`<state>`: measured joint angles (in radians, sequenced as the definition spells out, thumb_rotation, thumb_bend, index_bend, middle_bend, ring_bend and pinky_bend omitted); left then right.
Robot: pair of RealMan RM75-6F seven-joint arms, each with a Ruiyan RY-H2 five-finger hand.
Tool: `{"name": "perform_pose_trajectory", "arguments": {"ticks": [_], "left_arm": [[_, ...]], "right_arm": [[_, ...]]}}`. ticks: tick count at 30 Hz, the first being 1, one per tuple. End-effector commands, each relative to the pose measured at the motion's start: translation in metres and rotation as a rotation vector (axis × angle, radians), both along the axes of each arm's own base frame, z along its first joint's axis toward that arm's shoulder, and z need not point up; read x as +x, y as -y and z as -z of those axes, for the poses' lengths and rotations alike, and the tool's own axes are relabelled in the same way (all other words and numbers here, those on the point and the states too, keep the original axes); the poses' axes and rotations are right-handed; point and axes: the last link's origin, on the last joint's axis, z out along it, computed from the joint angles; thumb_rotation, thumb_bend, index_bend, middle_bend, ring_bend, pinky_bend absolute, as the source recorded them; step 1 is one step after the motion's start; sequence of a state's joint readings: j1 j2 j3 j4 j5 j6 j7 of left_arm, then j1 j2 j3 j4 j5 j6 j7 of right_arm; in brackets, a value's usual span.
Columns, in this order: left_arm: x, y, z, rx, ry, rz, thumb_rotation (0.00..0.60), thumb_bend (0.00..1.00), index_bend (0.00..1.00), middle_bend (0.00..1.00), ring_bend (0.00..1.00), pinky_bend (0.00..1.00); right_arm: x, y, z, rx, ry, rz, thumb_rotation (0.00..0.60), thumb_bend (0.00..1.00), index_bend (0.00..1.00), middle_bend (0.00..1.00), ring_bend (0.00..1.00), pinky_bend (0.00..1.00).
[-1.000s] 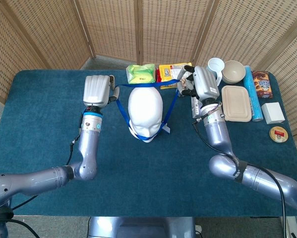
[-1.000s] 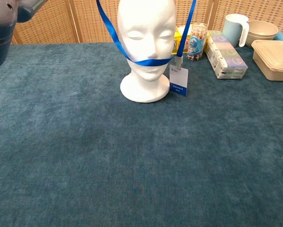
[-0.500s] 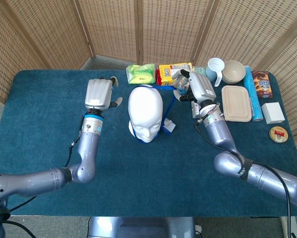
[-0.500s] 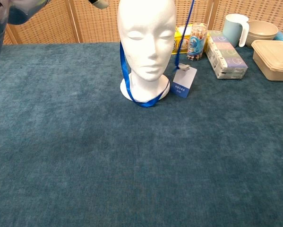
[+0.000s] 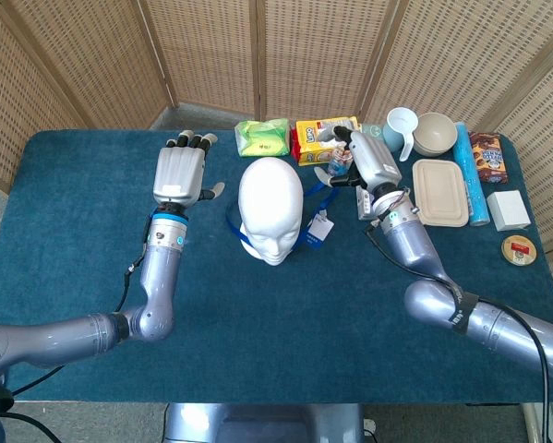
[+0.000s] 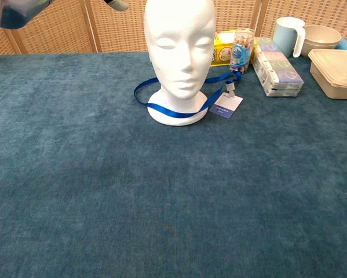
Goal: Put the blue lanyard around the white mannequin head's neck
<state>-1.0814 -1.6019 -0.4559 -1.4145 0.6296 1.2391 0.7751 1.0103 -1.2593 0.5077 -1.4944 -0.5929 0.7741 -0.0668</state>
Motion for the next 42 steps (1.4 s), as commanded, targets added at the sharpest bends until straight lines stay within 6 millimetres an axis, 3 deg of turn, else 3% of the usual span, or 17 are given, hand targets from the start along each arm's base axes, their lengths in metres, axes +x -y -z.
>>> {"name": "perform_pose_trajectory", "arguments": {"ticks": [1,10,14,23,31,35,42], "left_arm": [[-0.002,0.000,0.000,-0.003,0.001,-0.005,0.496,0.20,0.19,0.28,0.16,0.28],[-0.020,0.021,-0.015,-0.060,0.066,-0.004,0.496,0.20,0.19,0.29,0.16,0.28],[-0.036,0.037,-0.028,-0.092,0.092,-0.004,0.498,0.20,0.19,0.29,0.16,0.28],[-0.095,0.081,-0.052,-0.147,0.072,-0.035,0.498,0.20,0.19,0.29,0.16,0.28],[-0.149,0.123,-0.069,-0.136,0.052,-0.071,0.498,0.20,0.19,0.29,0.16,0.28],[-0.184,0.159,-0.082,-0.103,0.062,-0.102,0.495,0.20,0.19,0.29,0.16,0.28],[-0.221,0.208,-0.099,-0.043,0.088,-0.158,0.494,0.20,0.20,0.29,0.16,0.28]], "right_arm": [[-0.001,0.000,-0.001,0.005,-0.003,-0.001,0.473,0.37,0.28,0.27,0.22,0.24],[-0.013,-0.013,-0.011,-0.066,0.056,-0.018,0.476,0.37,0.31,0.30,0.25,0.28],[-0.028,-0.024,-0.016,-0.109,0.080,-0.023,0.474,0.37,0.34,0.32,0.27,0.28],[-0.072,-0.060,-0.020,-0.181,0.032,-0.019,0.476,0.37,0.34,0.33,0.27,0.29],[-0.110,-0.108,-0.015,-0.209,-0.113,-0.022,0.478,0.37,0.36,0.34,0.27,0.29],[-0.132,-0.148,-0.010,-0.235,-0.249,-0.029,0.480,0.37,0.37,0.34,0.27,0.29],[-0.160,-0.193,-0.011,-0.263,-0.396,0.026,0.477,0.37,0.39,0.36,0.29,0.30]]}}
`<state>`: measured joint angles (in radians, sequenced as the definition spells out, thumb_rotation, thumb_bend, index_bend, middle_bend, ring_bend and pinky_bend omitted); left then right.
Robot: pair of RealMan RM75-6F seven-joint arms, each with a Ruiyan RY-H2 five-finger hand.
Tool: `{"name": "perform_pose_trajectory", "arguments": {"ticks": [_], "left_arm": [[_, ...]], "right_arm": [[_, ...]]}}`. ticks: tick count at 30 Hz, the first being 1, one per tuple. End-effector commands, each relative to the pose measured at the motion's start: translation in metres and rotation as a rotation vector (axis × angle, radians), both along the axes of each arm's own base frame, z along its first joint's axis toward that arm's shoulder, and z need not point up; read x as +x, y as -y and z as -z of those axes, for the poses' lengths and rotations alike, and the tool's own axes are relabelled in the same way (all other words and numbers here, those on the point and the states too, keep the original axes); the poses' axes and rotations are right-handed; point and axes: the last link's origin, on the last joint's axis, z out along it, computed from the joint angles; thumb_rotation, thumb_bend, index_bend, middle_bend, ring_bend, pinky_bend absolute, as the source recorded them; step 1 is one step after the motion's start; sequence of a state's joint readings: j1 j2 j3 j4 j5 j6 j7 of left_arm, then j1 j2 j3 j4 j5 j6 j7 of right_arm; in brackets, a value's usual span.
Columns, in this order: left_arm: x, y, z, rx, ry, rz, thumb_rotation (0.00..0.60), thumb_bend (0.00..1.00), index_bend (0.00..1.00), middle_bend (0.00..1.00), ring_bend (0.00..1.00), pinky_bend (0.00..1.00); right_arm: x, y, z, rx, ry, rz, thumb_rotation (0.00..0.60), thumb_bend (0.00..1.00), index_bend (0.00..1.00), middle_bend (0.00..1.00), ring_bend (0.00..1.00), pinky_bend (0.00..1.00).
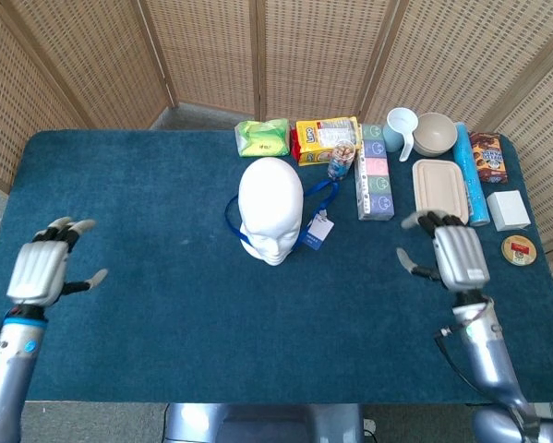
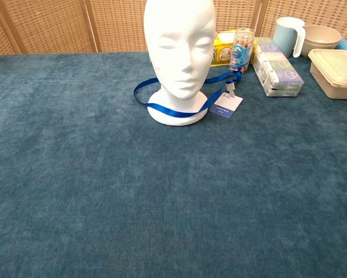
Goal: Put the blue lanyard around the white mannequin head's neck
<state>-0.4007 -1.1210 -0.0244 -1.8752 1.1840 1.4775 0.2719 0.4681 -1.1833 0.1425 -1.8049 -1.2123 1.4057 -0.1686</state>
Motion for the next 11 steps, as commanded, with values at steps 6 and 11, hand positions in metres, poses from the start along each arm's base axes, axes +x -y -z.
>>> {"name": "perform_pose_trajectory", "arguments": {"ticks": [6,11], "left_arm": [[-0.041,0.058,-0.017,0.051,0.022,-0.097,0.494,0.20,0.23,0.29,0.16,0.28],[-0.054,0.079,-0.022,0.074,0.028,-0.141,0.498,0.20,0.25,0.29,0.16,0.28]], "right_arm": [[-0.022,-0.052,-0.006,-0.029,-0.084,0.066,0.479,0.37,0.40,0.37,0.31,0.31],[-0.028,-0.070,-0.009,-0.036,-0.110,0.099,0.479,0.37,0.40,0.38,0.31,0.31]]}}
